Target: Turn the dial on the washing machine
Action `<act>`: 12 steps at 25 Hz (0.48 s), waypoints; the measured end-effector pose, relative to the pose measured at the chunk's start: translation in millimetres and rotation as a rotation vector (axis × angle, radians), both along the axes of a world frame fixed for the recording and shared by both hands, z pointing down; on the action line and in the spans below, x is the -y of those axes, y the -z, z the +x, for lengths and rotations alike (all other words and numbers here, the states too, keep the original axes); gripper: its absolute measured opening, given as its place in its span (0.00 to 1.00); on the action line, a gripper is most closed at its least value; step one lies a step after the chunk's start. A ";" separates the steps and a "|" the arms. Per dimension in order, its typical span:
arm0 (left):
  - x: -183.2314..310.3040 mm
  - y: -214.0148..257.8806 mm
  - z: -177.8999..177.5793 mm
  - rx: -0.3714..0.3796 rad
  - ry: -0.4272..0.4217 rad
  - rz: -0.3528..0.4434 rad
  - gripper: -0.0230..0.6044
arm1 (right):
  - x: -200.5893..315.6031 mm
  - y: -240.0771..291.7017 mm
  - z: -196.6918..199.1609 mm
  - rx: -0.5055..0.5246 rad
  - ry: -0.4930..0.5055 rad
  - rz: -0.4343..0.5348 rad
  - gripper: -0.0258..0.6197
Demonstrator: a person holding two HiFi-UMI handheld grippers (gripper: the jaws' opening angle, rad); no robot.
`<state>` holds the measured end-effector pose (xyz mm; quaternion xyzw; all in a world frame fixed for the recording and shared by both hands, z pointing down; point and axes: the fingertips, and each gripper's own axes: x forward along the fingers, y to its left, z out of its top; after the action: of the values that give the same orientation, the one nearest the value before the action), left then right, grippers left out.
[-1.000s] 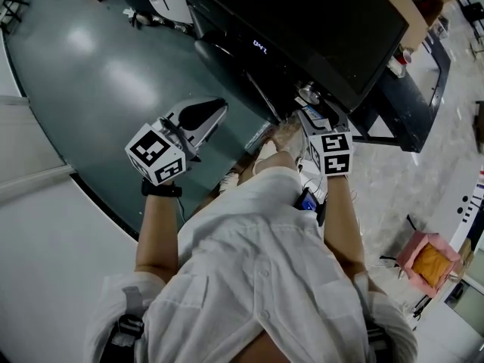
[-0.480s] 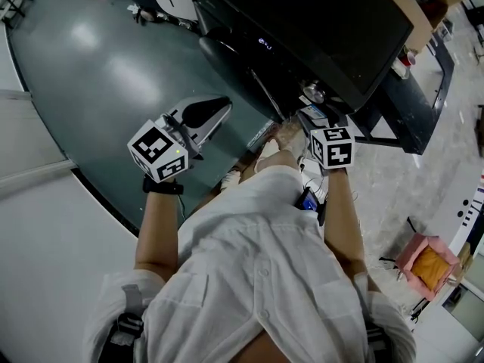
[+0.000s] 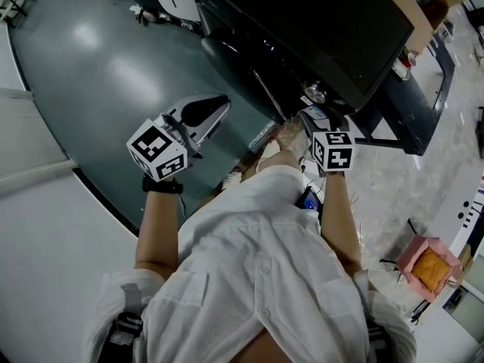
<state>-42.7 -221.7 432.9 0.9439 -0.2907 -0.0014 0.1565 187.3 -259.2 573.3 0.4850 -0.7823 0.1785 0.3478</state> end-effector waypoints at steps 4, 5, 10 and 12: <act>-0.6 5.9 -10.1 -0.002 0.020 0.014 0.06 | -19.0 21.2 12.8 0.027 -0.014 0.052 0.47; -0.8 7.9 -14.1 -0.003 0.030 0.019 0.06 | -24.2 30.9 16.4 0.046 -0.019 0.077 0.45; -0.6 21.7 -35.2 0.005 0.095 0.047 0.06 | -49.6 92.4 42.5 0.113 -0.059 0.230 0.10; 0.2 28.9 -41.5 0.004 0.118 0.066 0.06 | -57.4 114.4 52.5 0.141 -0.090 0.273 0.04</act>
<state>-84.2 -221.9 403.9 0.9297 -0.3461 -0.0182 0.1245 239.8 -201.7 458.9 0.5486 -0.7991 0.1197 0.2147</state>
